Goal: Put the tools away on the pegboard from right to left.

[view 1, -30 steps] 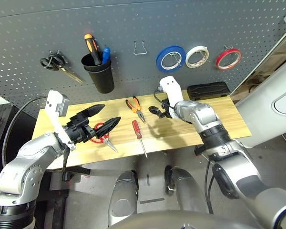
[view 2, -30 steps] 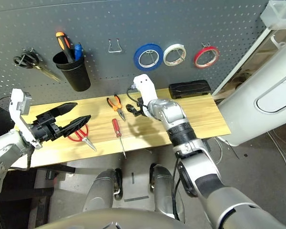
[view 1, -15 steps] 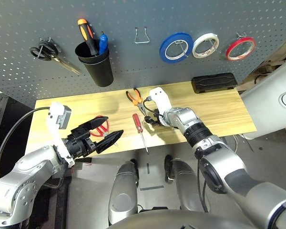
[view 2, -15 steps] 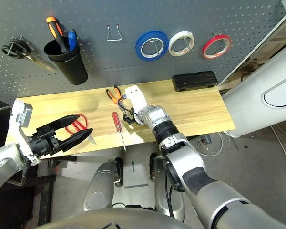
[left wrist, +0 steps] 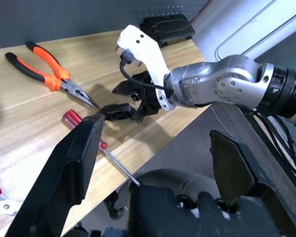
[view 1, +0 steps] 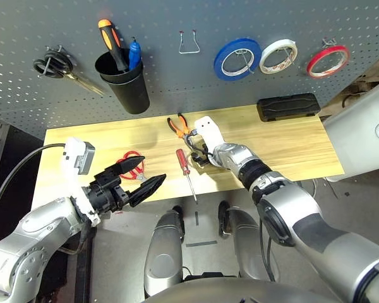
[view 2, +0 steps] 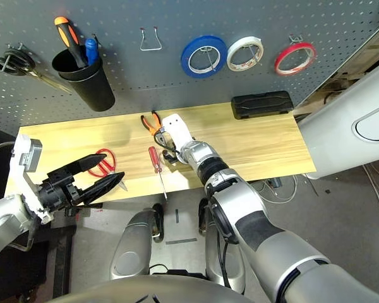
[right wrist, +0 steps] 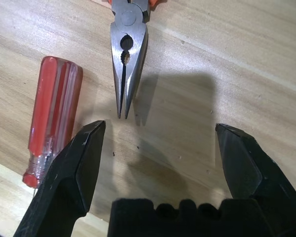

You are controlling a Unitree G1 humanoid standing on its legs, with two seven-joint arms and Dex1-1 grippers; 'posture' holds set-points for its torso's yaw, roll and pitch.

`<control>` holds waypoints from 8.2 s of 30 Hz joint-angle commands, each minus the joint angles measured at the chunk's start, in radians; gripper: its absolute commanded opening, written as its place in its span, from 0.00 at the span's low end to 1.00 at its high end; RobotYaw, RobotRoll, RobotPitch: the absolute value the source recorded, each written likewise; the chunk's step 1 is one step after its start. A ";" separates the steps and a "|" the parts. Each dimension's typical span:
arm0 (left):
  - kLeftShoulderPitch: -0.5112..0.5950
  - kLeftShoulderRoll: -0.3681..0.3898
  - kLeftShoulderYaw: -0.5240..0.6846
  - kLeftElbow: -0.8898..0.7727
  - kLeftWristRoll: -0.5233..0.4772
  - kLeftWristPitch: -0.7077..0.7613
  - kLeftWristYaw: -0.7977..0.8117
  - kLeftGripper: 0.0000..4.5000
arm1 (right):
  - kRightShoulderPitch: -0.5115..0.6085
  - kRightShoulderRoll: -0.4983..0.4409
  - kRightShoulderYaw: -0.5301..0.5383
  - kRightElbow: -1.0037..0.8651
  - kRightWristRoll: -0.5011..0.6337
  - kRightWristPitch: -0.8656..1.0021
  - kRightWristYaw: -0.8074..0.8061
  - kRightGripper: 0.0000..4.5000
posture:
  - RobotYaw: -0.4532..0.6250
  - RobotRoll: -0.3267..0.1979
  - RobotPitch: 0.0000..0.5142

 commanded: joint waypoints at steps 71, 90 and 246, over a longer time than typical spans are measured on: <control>-0.104 -0.007 -0.056 0.328 0.185 -0.252 -0.181 1.00 | 0.583 -0.698 -0.070 -1.263 0.320 0.112 0.740 0.99 | 0.44 0.62 0.26; -0.016 0.001 0.008 0.427 0.220 -0.349 -0.298 1.00 | 0.594 -0.802 -0.099 -1.138 0.339 0.017 0.831 0.99 | 0.43 0.62 0.25; -0.168 0.009 0.125 0.471 0.114 -0.313 -0.263 1.00 | 0.359 -0.335 0.017 -1.354 0.186 0.181 0.263 0.46 | 0.47 0.62 0.19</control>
